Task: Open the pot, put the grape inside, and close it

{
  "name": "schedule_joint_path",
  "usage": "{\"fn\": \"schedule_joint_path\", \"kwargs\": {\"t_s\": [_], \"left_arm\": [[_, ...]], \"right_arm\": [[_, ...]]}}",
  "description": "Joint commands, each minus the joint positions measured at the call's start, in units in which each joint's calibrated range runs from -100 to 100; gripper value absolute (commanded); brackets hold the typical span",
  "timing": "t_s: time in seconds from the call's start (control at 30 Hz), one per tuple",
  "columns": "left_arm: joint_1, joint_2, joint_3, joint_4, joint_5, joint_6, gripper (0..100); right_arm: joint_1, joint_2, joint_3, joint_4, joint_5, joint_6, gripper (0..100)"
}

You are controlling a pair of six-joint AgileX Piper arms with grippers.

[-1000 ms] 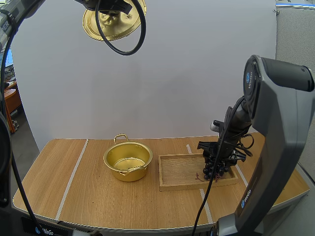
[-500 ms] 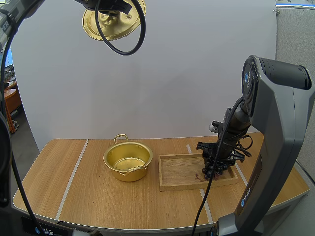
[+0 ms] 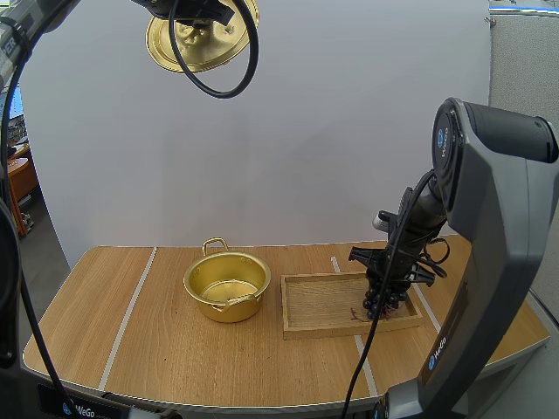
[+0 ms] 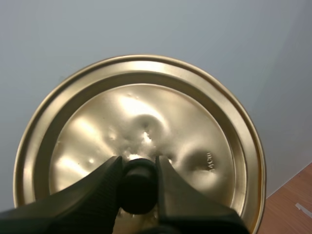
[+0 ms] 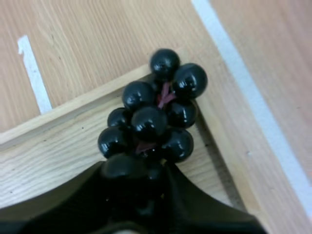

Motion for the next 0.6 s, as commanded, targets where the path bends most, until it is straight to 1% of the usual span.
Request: {"fn": "schedule_joint_path", "kwargs": {"t_s": [0.0, 0.23, 0.27, 0.33, 0.5, 0.57], "left_arm": [[-0.15, -0.4, -0.5, -0.1, -1.2, -0.5, 0], [-0.15, -0.4, -0.5, -0.1, -1.2, -0.5, 0], [-0.15, -0.4, -0.5, -0.1, -1.2, -0.5, 0], [-0.15, -0.4, -0.5, -0.1, -1.2, -0.5, 0], [-0.15, -0.4, -0.5, -0.1, -1.2, -0.5, 0], [-0.15, -0.4, -0.5, -0.1, -1.2, -0.5, 0]], "right_arm": [[-0.2, -4.7, -1.1, -1.0, 2.5, -0.2, 0], [-0.1, -15.4, -1.8, -0.9, 4.6, -0.8, 0], [0.0, -16.9, -1.8, -0.4, 4.9, -1.2, 0], [0.6, -19.7, -1.8, -0.4, 5.2, -4.1, 0], [4.1, -25.4, -1.8, -0.3, 6.9, -8.9, 0], [6.6, -26.9, -1.8, -0.3, 7.5, -10.3, 0]]}}
